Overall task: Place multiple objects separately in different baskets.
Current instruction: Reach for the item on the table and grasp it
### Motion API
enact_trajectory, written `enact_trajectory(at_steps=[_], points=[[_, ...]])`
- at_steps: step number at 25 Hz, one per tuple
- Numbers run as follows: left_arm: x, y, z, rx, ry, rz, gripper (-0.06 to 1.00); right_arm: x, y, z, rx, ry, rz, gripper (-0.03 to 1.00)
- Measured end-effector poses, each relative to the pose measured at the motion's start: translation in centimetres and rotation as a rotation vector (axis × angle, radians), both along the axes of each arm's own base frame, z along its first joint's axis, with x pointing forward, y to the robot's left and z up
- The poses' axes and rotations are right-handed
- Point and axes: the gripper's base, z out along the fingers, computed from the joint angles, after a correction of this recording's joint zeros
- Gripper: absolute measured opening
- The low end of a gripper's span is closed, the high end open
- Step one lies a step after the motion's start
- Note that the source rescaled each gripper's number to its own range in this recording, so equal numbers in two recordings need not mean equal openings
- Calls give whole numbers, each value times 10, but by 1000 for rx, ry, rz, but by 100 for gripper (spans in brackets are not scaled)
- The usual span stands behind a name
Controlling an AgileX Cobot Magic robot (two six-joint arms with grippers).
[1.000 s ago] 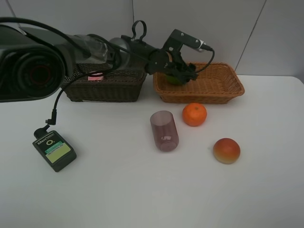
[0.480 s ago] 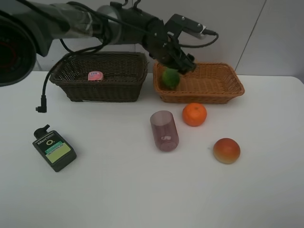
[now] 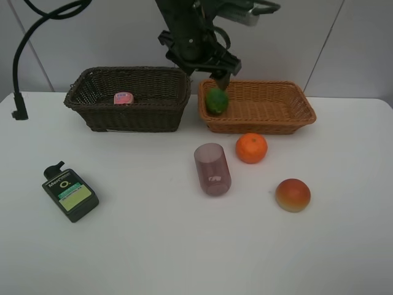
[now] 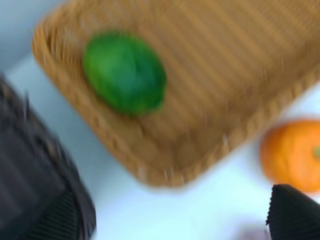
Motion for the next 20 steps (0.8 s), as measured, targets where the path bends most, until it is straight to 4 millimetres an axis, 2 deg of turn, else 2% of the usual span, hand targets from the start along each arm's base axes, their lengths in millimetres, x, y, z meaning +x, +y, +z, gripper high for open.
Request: enact_trajectory(at_steps=[3, 7, 13, 20], points=[[-19, 3, 5, 89, 113, -6, 100, 0, 0, 0, 0, 0, 0, 94], [-31, 7, 9, 150, 192, -12, 100, 0, 0, 0, 0, 0, 0, 94], [-36, 11, 25, 137, 175, -12, 100, 0, 0, 0, -1, 0, -1, 94], [-35, 10, 29, 110, 142, -17, 100, 0, 0, 0, -1, 0, -1, 94]])
